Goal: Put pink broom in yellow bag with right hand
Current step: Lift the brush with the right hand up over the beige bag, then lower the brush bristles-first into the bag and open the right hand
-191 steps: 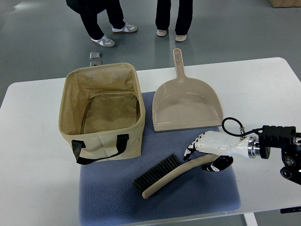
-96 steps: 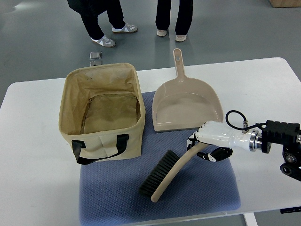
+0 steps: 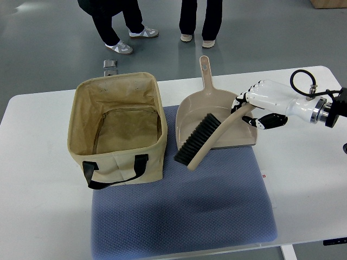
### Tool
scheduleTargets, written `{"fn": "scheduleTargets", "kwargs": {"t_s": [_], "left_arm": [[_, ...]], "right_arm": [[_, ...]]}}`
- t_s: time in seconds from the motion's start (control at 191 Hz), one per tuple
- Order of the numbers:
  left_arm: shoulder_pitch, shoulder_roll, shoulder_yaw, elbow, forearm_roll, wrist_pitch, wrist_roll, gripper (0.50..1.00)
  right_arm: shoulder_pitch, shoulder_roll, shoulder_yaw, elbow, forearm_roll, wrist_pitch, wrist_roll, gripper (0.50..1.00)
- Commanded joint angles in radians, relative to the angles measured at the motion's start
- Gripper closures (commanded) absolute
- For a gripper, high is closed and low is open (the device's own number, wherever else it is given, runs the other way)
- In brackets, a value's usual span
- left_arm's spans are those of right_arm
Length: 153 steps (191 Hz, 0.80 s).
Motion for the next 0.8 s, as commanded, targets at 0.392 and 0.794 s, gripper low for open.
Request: {"fn": "scheduleTargets", "kwargs": {"t_s": [0.392,0.794], "left_arm": [[0.000,0.000,0.000,0.000,0.000,0.000,0.000,0.500],[0.000,0.000,0.000,0.000,0.000,0.000,0.000,0.500]], "right_arm": [[0.411,0.082,-0.010,-0.237,0.035,0.032,-0.001,1.000],[0.454,0.350,-0.068,-0.243,0.000,0.043,-0.017,1.000]]}}
